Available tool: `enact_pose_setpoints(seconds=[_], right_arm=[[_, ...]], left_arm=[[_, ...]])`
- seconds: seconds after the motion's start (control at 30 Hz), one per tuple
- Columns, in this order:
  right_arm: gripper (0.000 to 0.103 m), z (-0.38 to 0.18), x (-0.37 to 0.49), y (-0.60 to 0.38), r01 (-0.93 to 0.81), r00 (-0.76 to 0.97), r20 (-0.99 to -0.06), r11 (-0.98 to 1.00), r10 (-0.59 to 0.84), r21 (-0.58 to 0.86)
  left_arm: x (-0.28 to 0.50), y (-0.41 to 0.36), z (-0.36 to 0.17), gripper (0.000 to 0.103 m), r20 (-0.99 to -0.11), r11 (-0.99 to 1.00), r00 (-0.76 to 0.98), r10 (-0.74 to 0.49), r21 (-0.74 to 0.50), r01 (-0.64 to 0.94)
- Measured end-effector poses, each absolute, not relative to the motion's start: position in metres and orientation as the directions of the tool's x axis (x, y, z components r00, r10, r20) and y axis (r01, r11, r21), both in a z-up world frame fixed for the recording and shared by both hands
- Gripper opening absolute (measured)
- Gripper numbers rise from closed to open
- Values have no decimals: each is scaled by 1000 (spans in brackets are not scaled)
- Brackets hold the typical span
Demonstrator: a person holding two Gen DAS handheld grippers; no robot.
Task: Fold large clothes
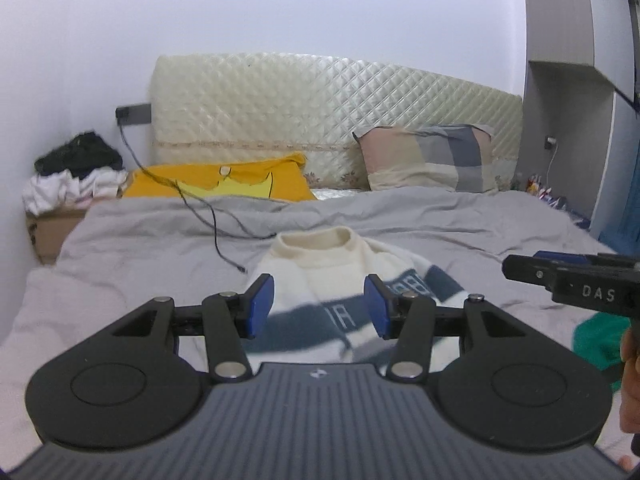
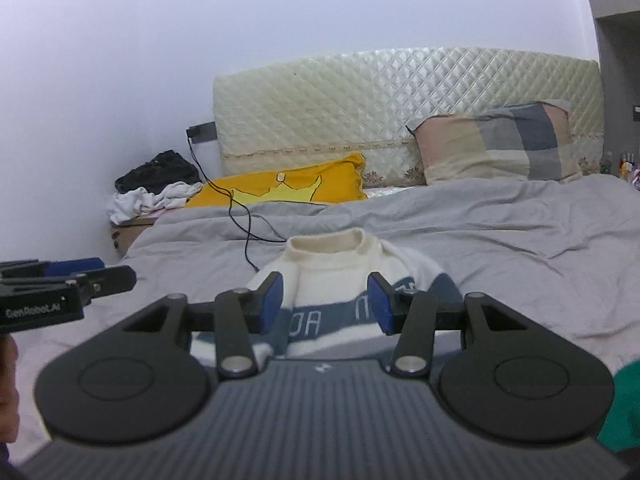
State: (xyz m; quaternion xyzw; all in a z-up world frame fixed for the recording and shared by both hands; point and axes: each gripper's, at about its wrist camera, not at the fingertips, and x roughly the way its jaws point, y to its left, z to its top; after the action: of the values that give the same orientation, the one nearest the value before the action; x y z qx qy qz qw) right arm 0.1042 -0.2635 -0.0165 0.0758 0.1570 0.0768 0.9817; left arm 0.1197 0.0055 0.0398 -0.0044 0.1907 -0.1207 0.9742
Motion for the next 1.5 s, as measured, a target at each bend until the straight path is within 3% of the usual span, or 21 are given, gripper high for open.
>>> enact_pose_setpoints(seconds=[0.2, 0.47, 0.7, 0.77, 0.83, 0.9, 1.03, 1.2, 1.5], right_arm=[[49, -41, 66, -262, -116, 940, -303, 983, 155, 145], [49, -62, 46, -263, -113, 923, -349, 982, 160, 151], [49, -78, 51, -265, -117, 898, -393, 969, 196, 218], [55, -81, 53, -265, -110, 895, -403, 972, 188, 208], [86, -84, 55, -266, -107, 894, -405, 971, 189, 216], [92, -88, 58, -270, -106, 887, -416, 966, 200, 238], [92, -98, 69, -279, -93, 857, -464, 953, 223, 287], [92, -107, 76, -283, -82, 833, -494, 940, 247, 330], [92, -112, 84, -283, -99, 813, -511, 931, 280, 352]], left_arm=[[74, 18, 16, 56, -367, 964, 892, -265, -104, 244], [60, 16, -24, 56, -407, 968, 879, -249, -69, 242], [88, 42, -52, 56, -511, 985, 844, -166, -124, 119], [99, 60, -57, 57, -538, 982, 830, -150, -181, 60], [108, 78, -61, 59, -567, 973, 815, -118, -231, -20], [115, 93, -64, 61, -587, 963, 805, -84, -256, -86], [125, 118, -74, 64, -638, 936, 770, -22, -284, -208], [135, 134, -89, 66, -714, 908, 696, 82, -234, -347], [146, 120, -116, 67, -792, 923, 611, -6, -239, -301]])
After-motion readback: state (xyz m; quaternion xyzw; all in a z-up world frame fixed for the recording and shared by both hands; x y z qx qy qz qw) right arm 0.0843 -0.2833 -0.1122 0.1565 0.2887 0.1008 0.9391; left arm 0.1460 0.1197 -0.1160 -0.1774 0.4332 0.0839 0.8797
